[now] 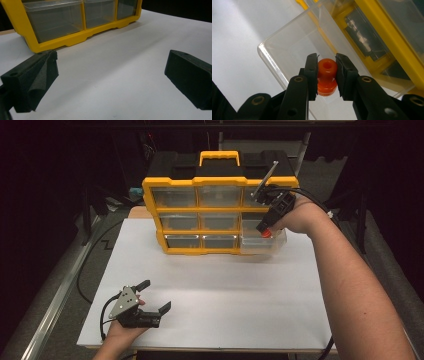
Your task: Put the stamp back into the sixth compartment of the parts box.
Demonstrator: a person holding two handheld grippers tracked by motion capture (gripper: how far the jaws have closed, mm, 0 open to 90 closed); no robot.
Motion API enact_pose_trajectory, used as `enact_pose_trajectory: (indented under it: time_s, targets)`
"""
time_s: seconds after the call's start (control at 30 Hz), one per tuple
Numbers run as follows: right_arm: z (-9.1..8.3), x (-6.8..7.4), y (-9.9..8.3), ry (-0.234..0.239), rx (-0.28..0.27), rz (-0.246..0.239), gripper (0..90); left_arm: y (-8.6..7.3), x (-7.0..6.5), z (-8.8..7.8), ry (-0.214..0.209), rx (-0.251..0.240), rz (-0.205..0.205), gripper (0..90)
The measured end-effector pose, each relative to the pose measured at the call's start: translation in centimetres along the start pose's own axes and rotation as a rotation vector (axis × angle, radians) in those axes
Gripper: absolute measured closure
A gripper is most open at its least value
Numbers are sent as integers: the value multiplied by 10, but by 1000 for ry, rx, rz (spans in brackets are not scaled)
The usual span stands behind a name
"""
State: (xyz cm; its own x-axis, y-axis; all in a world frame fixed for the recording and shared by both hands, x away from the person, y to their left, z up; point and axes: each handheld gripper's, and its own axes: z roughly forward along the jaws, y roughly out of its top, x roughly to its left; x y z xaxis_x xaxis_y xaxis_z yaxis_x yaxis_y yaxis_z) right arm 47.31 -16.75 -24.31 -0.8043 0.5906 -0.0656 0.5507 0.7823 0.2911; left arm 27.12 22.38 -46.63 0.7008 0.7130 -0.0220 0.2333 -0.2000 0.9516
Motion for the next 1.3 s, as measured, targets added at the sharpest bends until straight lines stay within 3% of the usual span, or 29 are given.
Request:
enact_pose_trajectory:
  time_s: [0.3, 0.33, 0.4, 0.43, 0.53, 0.93, 1.13, 1.3]
  targets:
    - [-2, 0, 1, -3, -20, 6, 736, 0, 0, -1, 0, -1, 0, 4]
    - [-4, 0, 0, -2, -30, 17, 716, 0, 0, -1, -1, 0, 1, 4]
    - [-8, -2, 0, 7, -53, 48, 551, 0, 0, -1, -2, -1, 3, 4]
    - [-10, -3, 0, 24, -61, 54, 469, 0, 0, -2, -2, -2, 3, 4]
    - [-17, 0, -2, 14, -76, 48, 332, 0, 0, -2, 3, 3, 6, 4]
    - [-35, 16, -31, 13, -74, 40, 152, 0, 3, -3, 7, -3, -11, 4]
    - [-34, 22, -50, 5, -60, 72, 20, 0, 2, -2, 2, 3, -8, 4]
    - [-30, 24, -65, 12, -61, 93, 2, 0, 4, -2, 5, 5, -8, 4]
